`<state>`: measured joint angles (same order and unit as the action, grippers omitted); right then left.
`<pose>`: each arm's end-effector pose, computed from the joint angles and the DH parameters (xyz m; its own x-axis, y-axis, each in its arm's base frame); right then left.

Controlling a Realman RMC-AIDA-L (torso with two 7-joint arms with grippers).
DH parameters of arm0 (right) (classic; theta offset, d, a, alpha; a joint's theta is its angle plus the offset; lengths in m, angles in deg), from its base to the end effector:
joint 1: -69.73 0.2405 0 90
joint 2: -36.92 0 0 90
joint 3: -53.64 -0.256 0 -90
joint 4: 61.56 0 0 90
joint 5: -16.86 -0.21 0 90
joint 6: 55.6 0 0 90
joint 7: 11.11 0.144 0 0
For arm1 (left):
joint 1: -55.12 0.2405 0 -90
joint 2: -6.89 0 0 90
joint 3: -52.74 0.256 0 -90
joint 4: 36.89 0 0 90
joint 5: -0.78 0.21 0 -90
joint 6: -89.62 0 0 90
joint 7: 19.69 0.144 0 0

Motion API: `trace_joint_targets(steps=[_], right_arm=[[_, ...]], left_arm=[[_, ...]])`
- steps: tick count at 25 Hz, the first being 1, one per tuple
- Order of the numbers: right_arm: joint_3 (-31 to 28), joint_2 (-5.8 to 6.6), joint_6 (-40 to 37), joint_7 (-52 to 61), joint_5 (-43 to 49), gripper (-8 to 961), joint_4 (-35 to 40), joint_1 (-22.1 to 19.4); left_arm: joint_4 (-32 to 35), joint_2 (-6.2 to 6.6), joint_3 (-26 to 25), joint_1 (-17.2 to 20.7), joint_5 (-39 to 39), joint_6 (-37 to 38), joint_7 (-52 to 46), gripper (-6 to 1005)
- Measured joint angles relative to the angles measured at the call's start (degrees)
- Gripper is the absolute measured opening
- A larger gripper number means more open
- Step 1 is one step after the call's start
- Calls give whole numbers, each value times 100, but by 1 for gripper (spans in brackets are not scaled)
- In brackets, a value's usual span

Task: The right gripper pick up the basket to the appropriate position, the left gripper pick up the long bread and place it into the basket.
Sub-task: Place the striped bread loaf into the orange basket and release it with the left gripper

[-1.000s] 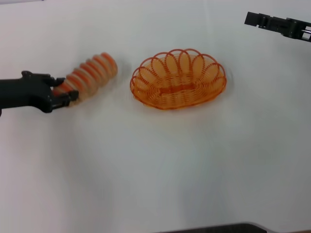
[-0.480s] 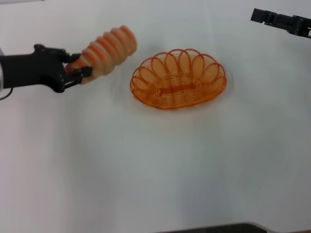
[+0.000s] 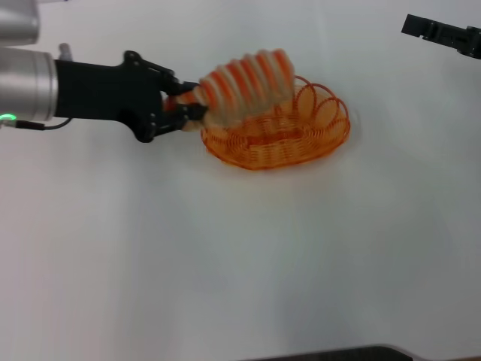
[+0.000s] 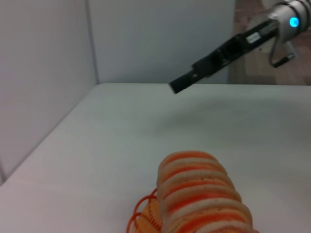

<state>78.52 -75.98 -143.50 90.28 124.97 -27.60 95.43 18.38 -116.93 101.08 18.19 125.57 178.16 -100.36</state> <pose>0.3187 0.3299 0.0782 0.3383 -0.5502 -0.7634 -0.8624 -0.5060 -0.0174 -0.1894 0.3611 -0.0096 0.9669 0.0500 0.2501 0.1031 -0.9735 -0.2042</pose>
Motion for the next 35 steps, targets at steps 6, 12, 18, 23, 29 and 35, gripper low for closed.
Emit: trace_joint_targets(steps=[6,12,18,23,29,35], right_arm=[[-28,3,-33,-10,0,915,3,-34],[-20,6,-98,-14,0,915,5,-39],[3,6,-122,-14,10,915,6,-39],[-2,6,-149,-14,7,915,5,-38],[12,6,-149,-14,21,915,5,-9],[17,6,-144,-20,33,915,5,4]], left_arm=[[-75,-33,402,-211,-40,-61,-74,250],[-284,-54,943,-349,-168,-489,-101,222],[-635,-55,1297,-548,-238,-917,-152,216],[-900,-55,1719,-665,-288,-1370,-217,208],[-942,-64,1765,-678,-309,-1518,-221,203],[-949,-64,1831,-657,-357,-1535,-221,198]])
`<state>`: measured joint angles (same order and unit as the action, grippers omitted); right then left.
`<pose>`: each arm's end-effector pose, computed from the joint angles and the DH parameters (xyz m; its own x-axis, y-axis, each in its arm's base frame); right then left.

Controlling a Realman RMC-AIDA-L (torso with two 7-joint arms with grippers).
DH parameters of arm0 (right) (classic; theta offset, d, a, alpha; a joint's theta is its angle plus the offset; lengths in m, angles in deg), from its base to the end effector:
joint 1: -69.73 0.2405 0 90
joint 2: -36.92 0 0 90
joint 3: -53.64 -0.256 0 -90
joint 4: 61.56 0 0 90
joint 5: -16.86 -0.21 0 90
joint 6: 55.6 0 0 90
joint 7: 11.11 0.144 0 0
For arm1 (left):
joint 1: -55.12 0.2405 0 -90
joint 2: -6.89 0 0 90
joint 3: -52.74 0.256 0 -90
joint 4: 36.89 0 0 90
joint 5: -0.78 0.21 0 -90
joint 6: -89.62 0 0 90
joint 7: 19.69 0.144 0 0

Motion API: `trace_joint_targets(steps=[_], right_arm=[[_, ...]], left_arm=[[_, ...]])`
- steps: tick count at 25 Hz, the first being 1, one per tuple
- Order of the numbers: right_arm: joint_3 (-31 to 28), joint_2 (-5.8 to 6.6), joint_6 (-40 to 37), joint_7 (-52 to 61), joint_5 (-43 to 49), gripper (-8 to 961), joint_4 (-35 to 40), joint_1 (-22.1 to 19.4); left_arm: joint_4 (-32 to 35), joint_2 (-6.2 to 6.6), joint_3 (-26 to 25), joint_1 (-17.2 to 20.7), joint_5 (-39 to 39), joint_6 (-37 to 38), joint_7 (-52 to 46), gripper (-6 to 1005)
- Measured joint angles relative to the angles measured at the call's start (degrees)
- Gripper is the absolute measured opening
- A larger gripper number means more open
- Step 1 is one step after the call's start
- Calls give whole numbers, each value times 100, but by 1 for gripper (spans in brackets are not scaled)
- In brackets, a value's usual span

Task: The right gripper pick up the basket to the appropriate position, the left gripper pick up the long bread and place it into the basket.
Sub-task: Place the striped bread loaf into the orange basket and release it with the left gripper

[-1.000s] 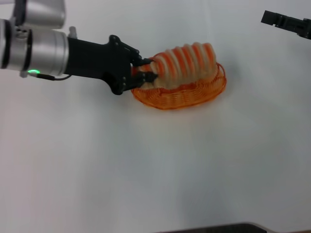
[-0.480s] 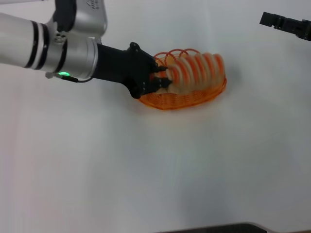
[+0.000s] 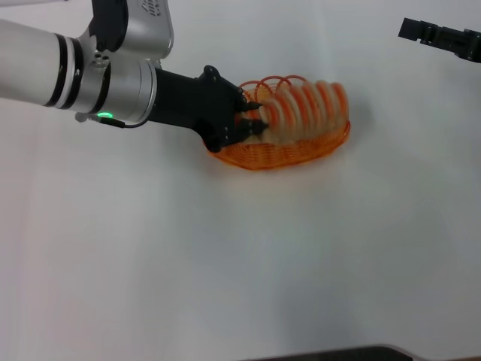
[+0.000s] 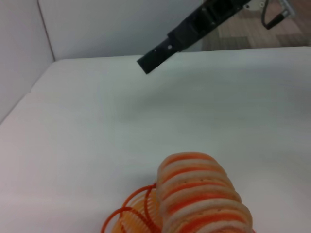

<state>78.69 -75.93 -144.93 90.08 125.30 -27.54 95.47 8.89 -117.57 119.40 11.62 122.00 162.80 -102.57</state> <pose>0.3161 0.3277 0.0771 0.3488 -0.5556 -0.7547 -0.8509 -0.5252 -0.0066 -0.1509 0.3728 -0.0792 0.9911 -0.0177 0.1321 0.0018 -0.9893 -0.1462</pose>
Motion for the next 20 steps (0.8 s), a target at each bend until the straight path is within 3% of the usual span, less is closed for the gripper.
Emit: trace_joint_targets(steps=[4,10,20], right_arm=[[0,0,-2,-2,2,915,0,1],[-2,0,-5,-3,0,915,0,-3],[-3,0,-6,-3,-9,915,0,1]], left_arm=[[0,0,77,11,-9,18,0,193],[0,0,82,51,-141,-208,45,367],[1,3,45,72,-216,-274,102,783]])
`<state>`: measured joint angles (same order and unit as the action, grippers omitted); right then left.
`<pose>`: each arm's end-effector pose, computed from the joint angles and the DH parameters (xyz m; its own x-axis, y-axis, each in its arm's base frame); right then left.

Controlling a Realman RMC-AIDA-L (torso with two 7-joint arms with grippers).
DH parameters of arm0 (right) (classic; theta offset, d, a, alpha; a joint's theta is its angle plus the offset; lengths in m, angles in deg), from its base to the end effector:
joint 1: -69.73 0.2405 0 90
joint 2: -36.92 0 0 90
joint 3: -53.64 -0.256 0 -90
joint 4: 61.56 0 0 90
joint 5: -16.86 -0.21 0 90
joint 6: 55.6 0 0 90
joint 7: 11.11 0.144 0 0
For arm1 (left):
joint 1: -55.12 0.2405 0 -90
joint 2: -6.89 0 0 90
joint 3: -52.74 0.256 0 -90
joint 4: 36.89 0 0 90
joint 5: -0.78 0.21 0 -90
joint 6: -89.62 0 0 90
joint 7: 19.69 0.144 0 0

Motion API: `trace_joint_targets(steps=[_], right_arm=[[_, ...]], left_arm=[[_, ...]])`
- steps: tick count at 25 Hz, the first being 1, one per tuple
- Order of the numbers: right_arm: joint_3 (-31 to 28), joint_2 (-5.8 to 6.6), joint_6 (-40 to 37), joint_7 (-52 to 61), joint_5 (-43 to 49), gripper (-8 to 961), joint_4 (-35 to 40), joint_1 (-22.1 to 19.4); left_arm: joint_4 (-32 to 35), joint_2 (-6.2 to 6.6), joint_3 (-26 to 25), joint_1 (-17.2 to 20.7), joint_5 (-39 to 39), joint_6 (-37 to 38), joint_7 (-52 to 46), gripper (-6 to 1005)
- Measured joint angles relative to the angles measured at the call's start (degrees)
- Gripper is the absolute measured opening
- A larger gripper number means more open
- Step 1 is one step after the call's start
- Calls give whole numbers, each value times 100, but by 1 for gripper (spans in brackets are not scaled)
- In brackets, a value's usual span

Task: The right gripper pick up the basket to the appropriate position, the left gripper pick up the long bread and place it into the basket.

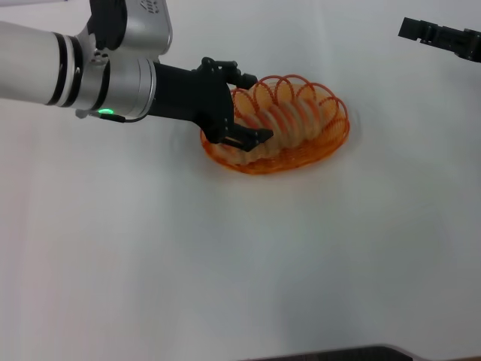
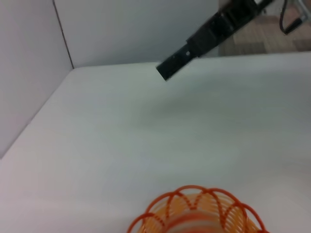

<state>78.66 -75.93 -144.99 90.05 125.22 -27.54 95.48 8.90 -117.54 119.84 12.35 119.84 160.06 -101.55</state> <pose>0.3158 0.3277 0.0773 0.3486 -0.5543 -0.7558 -0.8503 -0.5263 -0.0061 -0.1514 0.3775 -0.0782 0.9877 -0.0198 0.1549 0.0107 -0.9810 -0.1938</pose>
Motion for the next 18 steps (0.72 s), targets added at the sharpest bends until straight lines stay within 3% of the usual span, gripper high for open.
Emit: trace_joint_targets(steps=[4,15,18], right_arm=[[-16,0,2,-1,-6,915,0,0],[-115,-24,21,-358,-24,915,2,-18],[-69,-11,-38,-517,-2,915,4,-46]], left_arm=[[6,13,-115,111,-288,-4,0,842],[-410,48,-1788,513,-839,-70,-41,884],[-344,57,-1869,652,-841,-19,-40,878]])
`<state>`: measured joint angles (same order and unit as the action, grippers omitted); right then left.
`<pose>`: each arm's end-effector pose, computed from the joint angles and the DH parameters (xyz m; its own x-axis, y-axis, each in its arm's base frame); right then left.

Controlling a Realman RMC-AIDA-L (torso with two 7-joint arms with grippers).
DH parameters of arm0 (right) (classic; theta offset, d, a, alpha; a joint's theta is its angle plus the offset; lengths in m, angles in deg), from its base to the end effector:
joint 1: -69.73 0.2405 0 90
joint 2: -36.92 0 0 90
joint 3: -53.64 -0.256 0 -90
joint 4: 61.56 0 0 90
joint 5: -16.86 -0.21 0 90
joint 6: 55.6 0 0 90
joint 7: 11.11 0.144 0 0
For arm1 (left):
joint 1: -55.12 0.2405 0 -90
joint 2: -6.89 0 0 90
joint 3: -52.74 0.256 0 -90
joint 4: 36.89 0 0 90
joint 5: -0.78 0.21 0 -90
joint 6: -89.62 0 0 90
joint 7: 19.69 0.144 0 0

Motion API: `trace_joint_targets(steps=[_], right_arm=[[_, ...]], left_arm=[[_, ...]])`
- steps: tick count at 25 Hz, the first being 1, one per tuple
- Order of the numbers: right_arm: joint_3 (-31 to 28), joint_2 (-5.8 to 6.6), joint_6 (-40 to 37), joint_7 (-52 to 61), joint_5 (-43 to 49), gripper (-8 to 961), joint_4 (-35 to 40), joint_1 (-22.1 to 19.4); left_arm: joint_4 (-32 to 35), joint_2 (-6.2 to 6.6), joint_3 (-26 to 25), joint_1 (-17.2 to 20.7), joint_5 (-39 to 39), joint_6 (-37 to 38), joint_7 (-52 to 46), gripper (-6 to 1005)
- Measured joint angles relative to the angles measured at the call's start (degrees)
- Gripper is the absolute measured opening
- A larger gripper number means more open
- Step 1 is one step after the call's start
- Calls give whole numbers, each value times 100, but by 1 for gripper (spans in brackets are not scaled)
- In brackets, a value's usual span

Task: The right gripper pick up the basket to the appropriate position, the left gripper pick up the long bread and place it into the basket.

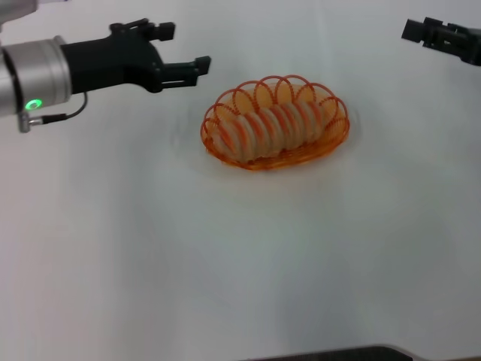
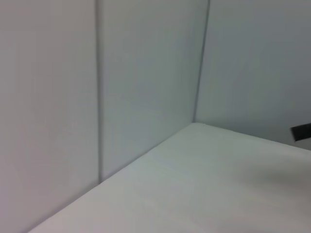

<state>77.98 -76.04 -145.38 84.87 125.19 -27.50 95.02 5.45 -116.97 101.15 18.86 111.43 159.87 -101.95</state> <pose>0.3181 0.3247 0.0783 0.4133 -0.5027 -0.7593 -0.8201 -0.5678 -0.0705 -0.2086 0.3862 -0.0288 0.8441 0.2491 0.4748 0.4286 -0.8455 -0.3183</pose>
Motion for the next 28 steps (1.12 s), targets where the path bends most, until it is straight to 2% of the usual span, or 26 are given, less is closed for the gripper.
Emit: trace_joint_targets(steps=[3,6,10,21,28], right_arm=[[69,22,-191,-252,125,915,14,-60],[79,23,-421,-481,414,915,120,-95],[81,-44,-605,-877,768,915,287,-166],[70,-332,-609,-2432,1446,915,304,-464],[82,-510,-224,-2803,1692,915,297,-610]], left_arm=[[122,57,-37,223,5,190,0,874],[162,174,-87,383,39,562,-11,874],[180,255,-199,503,174,1011,-59,874],[97,247,-317,799,753,1466,-98,875],[-94,235,-322,937,957,1484,-34,875]])
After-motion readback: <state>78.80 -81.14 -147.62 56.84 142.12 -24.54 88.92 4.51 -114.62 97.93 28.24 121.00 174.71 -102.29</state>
